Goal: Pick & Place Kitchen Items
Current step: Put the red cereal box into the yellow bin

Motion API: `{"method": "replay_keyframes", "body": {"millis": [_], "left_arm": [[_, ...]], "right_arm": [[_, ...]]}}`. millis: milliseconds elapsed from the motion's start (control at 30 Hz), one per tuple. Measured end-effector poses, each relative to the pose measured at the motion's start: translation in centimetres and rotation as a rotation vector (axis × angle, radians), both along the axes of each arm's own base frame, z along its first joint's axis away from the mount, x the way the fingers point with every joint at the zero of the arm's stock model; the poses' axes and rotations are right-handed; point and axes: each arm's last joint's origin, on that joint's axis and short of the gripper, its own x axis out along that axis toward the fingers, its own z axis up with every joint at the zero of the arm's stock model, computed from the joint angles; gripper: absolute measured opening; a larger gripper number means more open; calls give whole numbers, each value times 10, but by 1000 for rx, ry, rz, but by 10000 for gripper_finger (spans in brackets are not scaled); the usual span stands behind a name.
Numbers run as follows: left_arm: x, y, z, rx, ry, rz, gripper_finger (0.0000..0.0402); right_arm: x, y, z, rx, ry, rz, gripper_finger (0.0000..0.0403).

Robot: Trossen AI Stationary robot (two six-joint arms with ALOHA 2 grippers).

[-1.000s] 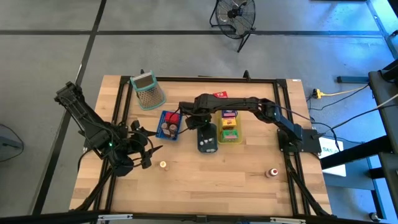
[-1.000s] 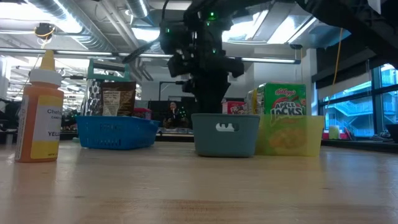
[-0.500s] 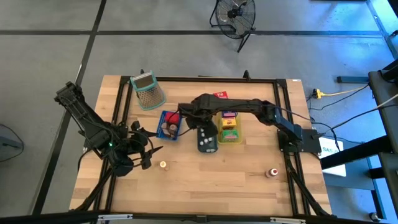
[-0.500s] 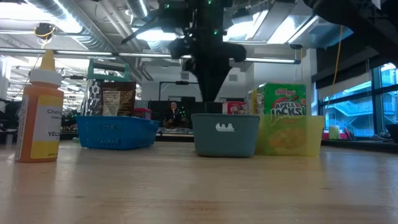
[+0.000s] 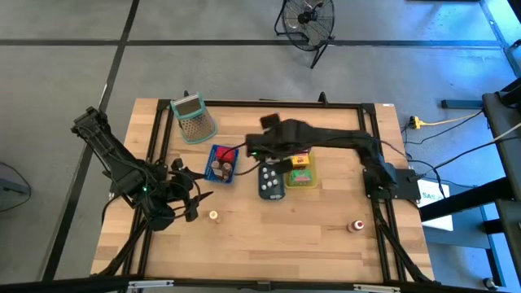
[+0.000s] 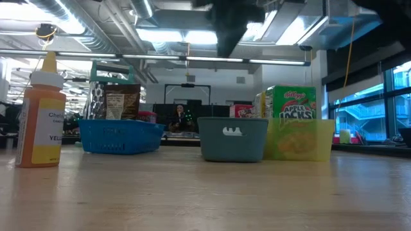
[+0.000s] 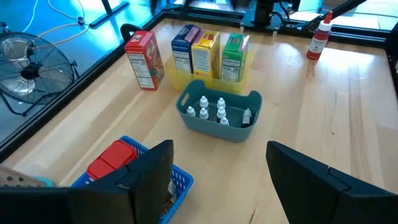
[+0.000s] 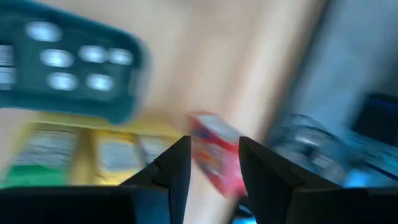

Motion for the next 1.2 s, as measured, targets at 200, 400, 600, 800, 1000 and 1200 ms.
{"method": "replay_keyframes", "body": {"millis": [200, 400, 600, 800, 1000, 1200], "left_arm": [[0, -1, -1, -12, 33, -33, 253], [0, -1, -1, -20, 40, -39, 253], [3, -4, -5, -26, 22, 1, 253], [14, -12, -19, 63, 87, -8, 253], [23, -11, -27, 141, 146, -16, 253], [27, -5, -26, 138, 143, 12, 253]], "right_arm": [[-49, 9, 73, -232, -256, -111, 138], [-102, 6, 127, -163, -503, -257, 138], [-142, -22, 155, 40, -590, -324, 138], [-162, -64, 163, 100, -651, -507, 138], [-154, -99, 150, 56, -594, -601, 138], [-145, -108, 142, 51, -581, -623, 138]]}}
